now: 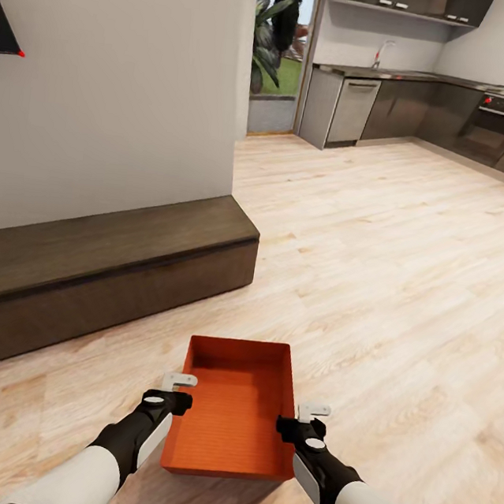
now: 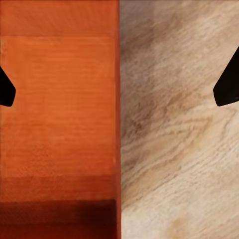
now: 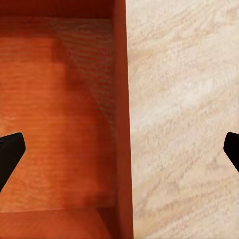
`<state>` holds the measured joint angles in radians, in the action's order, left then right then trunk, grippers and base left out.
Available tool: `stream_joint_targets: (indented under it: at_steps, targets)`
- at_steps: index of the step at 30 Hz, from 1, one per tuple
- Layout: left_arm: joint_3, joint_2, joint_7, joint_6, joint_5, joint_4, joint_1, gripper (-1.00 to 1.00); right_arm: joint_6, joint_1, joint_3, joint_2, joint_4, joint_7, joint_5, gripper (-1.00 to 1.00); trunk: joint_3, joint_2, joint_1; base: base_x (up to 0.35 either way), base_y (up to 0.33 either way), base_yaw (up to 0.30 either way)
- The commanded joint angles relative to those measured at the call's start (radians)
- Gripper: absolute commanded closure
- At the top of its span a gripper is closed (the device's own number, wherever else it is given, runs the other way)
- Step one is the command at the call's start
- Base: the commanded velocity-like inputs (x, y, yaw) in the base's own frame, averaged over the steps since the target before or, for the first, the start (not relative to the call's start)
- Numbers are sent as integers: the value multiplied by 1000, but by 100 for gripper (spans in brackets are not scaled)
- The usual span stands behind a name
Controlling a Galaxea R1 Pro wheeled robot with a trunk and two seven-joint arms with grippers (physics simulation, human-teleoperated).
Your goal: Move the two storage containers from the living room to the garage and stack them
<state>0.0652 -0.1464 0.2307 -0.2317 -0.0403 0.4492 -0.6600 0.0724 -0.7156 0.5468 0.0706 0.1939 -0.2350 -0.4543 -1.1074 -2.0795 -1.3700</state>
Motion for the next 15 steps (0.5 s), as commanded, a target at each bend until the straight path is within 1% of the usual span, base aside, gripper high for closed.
stream_joint_targets:
  at_steps: [1, 8, 15]
  targets:
    - [7, 1, 7, -6, -4, 2, 0, -100, 4, -1, 8, 0, -1, -4, -11, -100, -4, -8, -4, 0, 0, 0]
    - [7, 1, 7, -6, -4, 3, 0, -100, 4, -1, 8, 0, -1, -3, -11, -100, -26, -57, -31, 0, 0, 0]
    - [7, 1, 7, -6, -4, 5, 0, -100, 4, -1, 8, 0, -1, -3, -11, -100, -26, -57, -31, 0, 0, 0]
